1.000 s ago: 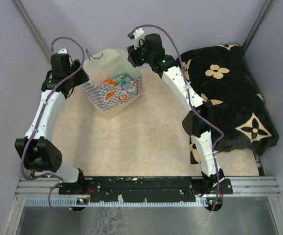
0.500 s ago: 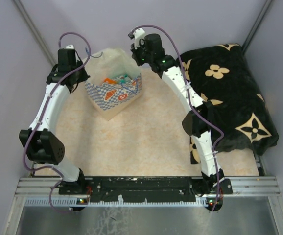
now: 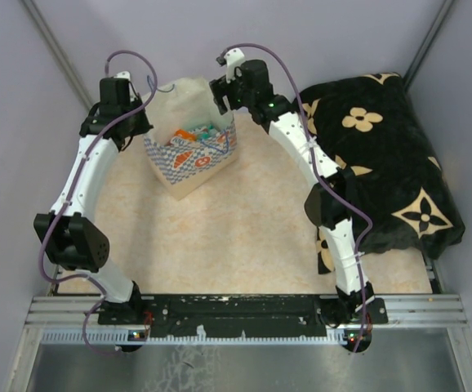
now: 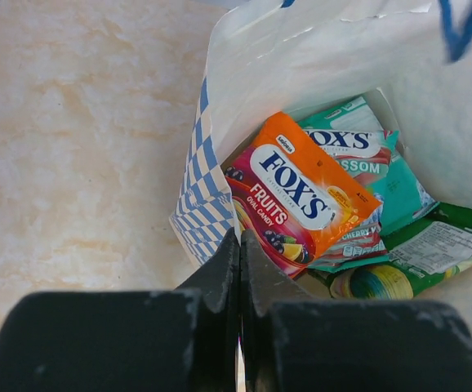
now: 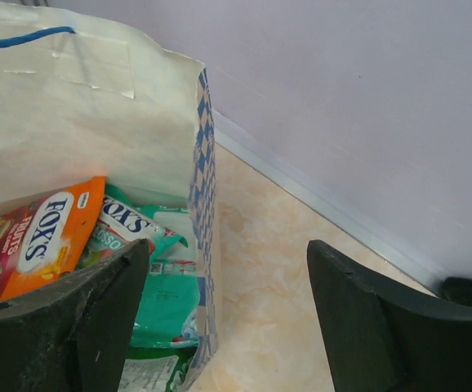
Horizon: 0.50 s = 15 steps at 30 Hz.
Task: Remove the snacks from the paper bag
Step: Adjust the paper bag at the center of the board.
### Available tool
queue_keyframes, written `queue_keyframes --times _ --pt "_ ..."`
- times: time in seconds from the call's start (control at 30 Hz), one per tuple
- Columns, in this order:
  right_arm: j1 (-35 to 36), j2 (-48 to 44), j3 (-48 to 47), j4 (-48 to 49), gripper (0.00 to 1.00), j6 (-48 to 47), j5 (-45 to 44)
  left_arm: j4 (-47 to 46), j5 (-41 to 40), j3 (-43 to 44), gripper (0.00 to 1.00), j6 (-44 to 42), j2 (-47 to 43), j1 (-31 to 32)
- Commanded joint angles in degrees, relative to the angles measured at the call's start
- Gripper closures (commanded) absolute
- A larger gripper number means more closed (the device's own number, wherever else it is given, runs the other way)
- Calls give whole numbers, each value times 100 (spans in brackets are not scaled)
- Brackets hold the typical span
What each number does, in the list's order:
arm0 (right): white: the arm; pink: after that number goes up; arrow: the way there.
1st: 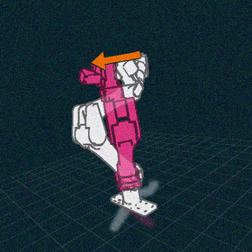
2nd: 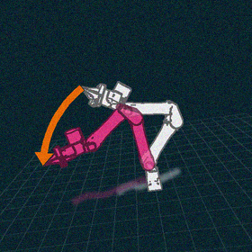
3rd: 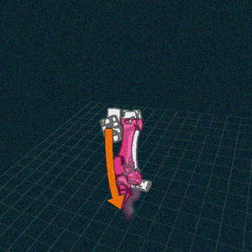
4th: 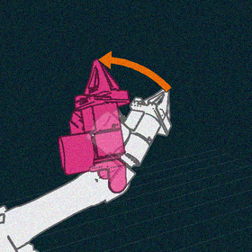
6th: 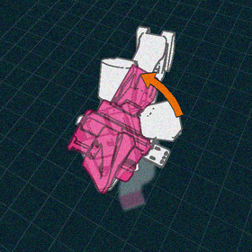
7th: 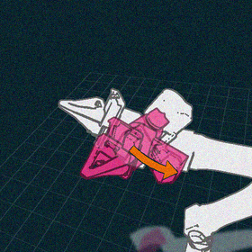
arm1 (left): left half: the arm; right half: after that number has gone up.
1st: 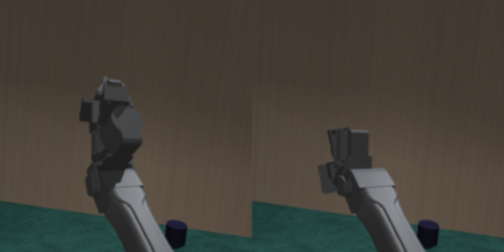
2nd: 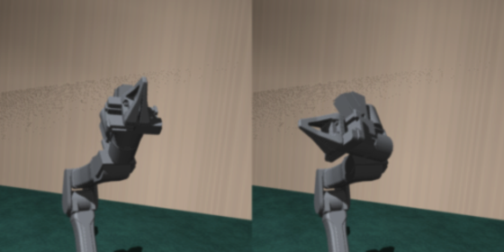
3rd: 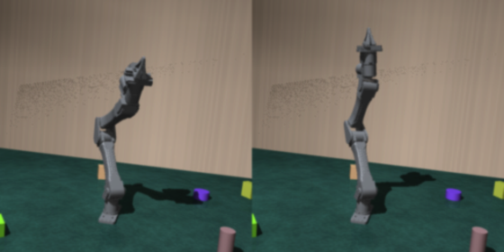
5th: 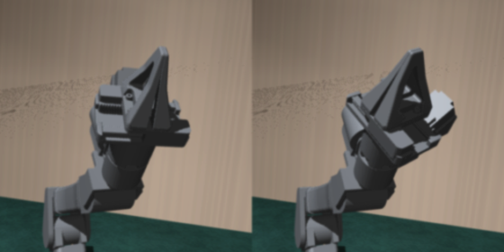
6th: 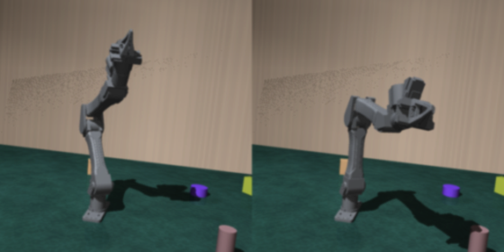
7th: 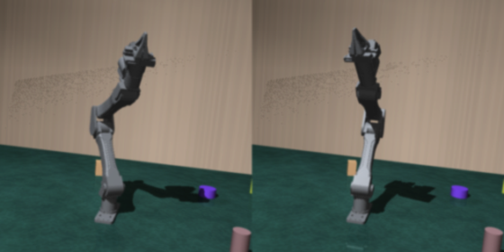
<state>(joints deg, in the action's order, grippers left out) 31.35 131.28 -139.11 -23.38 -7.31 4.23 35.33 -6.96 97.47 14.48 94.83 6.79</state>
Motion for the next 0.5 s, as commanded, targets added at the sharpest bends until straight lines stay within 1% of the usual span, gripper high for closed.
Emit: queue_keyframes --times 0.0,0.07,0.17,0.23,0.3,0.4,0.43,0.47 --pt "55 -386 -42 282 20 104 159 -273 110 221 100 -135 0 60" --pt "55 -334 -108 285 20 124 235 -277 113 215 100 -149 1 65" --pt "51 -84 -457 79 20 92 399 -288 126 202 100 -167 0 70" --pt "55 106 -680 -61 23 58 534 -293 137 202 100 -170 0 74" --pt "56 249 -756 -106 29 46 657 -293 153 204 100 -180 16 81" --pt "56 322 -750 -108 46 69 759 -280 169 202 100 -208 59 93" --pt "55 339 -743 -114 49 72 780 -270 167 214 100 -211 81 102" --pt "55 350 -741 -100 49 72 786 -271 149 219 100 -209 94 111"
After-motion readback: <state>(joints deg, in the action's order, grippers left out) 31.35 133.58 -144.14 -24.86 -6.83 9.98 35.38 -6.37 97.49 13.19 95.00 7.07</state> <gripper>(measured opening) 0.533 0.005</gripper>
